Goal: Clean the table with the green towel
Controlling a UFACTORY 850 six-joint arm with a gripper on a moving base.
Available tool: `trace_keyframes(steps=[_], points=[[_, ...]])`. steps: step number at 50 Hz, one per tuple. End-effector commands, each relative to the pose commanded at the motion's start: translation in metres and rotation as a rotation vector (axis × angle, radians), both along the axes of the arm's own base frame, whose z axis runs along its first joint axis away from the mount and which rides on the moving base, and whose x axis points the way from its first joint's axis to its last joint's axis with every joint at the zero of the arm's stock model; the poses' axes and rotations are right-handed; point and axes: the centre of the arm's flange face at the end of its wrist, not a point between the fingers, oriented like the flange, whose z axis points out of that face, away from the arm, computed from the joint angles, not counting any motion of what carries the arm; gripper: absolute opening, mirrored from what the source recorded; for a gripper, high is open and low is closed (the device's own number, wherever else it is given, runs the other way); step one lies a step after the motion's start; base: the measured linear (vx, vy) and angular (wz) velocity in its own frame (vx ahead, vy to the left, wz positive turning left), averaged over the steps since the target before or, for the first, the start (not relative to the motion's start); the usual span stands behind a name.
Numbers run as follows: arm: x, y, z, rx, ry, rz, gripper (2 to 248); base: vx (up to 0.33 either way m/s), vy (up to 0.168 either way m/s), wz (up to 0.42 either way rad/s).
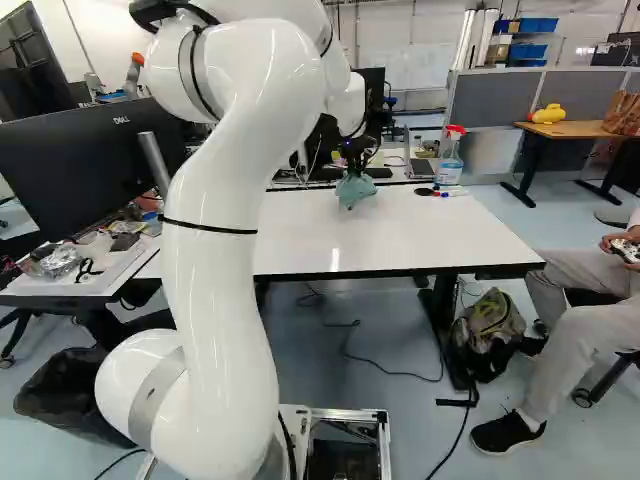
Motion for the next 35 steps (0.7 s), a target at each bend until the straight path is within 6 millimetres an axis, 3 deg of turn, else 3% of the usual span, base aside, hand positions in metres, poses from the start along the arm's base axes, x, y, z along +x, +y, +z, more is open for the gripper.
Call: trace_keyframes(steps=[27, 35], points=[[0.021, -0.046, -0.004, -0.011, -0.034, -0.051, 38, 0.000, 0.000, 0.000], [0.022, -0.049, -0.004, -0.012, -0.036, -0.054, 40, 0.000, 0.000, 0.000]])
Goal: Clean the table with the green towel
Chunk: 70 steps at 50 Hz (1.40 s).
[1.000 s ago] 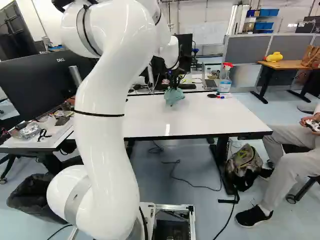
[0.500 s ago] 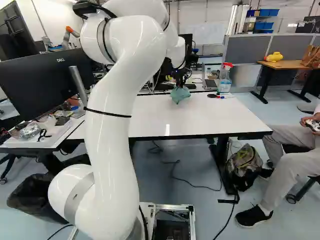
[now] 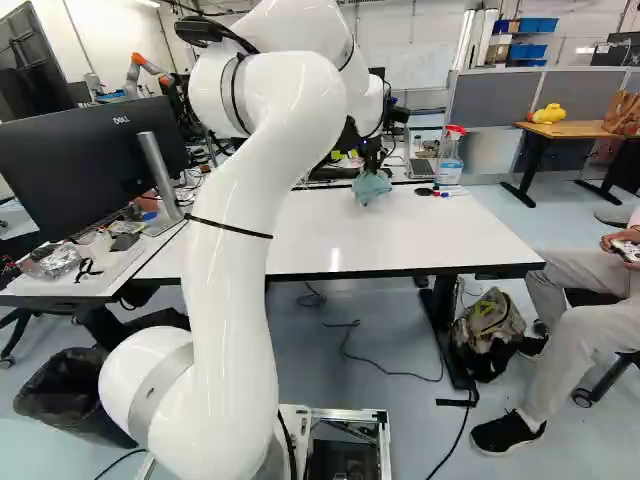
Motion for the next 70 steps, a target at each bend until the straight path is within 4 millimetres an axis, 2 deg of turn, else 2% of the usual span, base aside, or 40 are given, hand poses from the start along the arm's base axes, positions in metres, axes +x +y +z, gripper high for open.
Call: trace_keyframes(steps=[3, 4, 8, 9, 14, 15, 19, 20, 24, 25, 29, 30, 38, 49, 70], points=[[0.000, 0.000, 0.000, 0.000, 0.000, 0.000, 40, 0.000, 0.000, 0.000], [0.000, 0.000, 0.000, 0.000, 0.000, 0.000, 66, 0.000, 0.000, 0.000], [0.000, 0.000, 0.000, 0.000, 0.000, 0.000, 66, 0.000, 0.000, 0.000], [0.000, 0.000, 0.000, 0.000, 0.000, 0.000, 101, 0.000, 0.000, 0.000], [0.000, 0.000, 0.000, 0.000, 0.000, 0.000, 101, 0.000, 0.000, 0.000], [0.000, 0.000, 0.000, 0.000, 0.000, 0.000, 137, 0.000, 0.000, 0.000], [0.000, 0.000, 0.000, 0.000, 0.000, 0.000, 137, 0.000, 0.000, 0.000], [0.000, 0.000, 0.000, 0.000, 0.000, 0.000, 173, 0.000, 0.000, 0.000], [0.000, 0.000, 0.000, 0.000, 0.000, 0.000, 173, 0.000, 0.000, 0.000], [0.000, 0.000, 0.000, 0.000, 0.000, 0.000, 209, 0.000, 0.000, 0.000], [0.000, 0.000, 0.000, 0.000, 0.000, 0.000, 209, 0.000, 0.000, 0.000], [0.000, 0.000, 0.000, 0.000, 0.000, 0.000, 244, 0.000, 0.000, 0.000], [0.000, 0.002, 0.000, 0.000, 0.001, 0.002, 247, 0.000, 0.000, 0.000], [-0.005, 0.018, 0.001, 0.004, 0.011, 0.020, 247, 0.000, 0.000, 0.000], [-0.029, 0.048, 0.005, 0.014, 0.042, 0.049, 247, 0.000, 0.000, 0.000]])
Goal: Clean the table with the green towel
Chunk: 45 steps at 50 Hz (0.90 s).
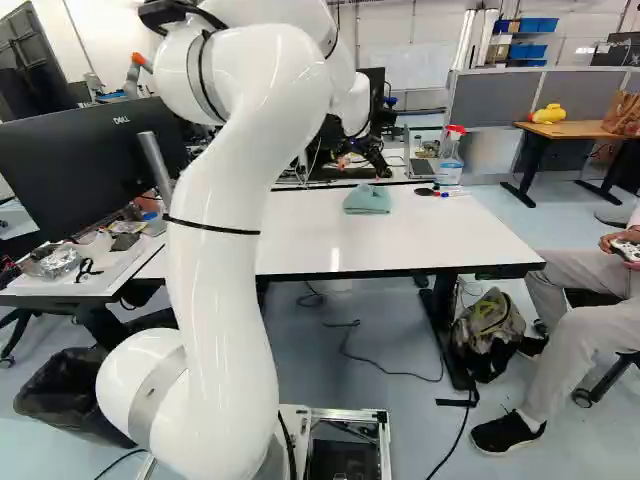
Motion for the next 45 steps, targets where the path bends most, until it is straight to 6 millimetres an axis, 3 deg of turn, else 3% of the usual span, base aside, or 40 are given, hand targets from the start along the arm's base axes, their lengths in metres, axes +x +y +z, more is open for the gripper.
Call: trace_keyframes(steps=[45], points=[[-0.070, 0.055, 0.006, 0.017, 0.062, 0.051, 247, 0.000, 0.000, 0.000]])
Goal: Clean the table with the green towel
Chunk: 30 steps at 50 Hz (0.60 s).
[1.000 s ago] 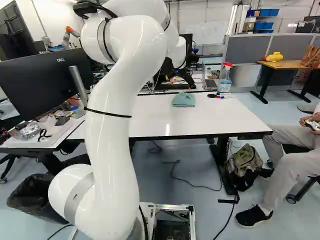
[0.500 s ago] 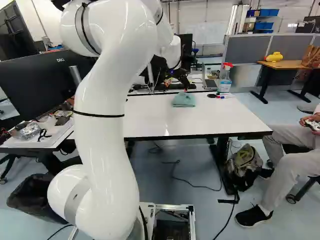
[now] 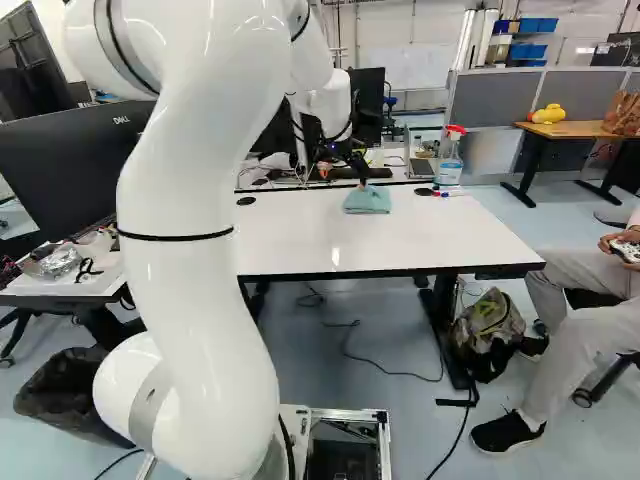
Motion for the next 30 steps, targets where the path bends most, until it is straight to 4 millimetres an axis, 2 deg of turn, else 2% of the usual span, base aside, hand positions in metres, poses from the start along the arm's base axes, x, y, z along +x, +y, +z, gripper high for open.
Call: trace_keyframes(steps=[30], points=[[-0.044, 0.040, 0.002, 0.006, 0.027, 0.048, 247, 0.000, 0.000, 0.000]])
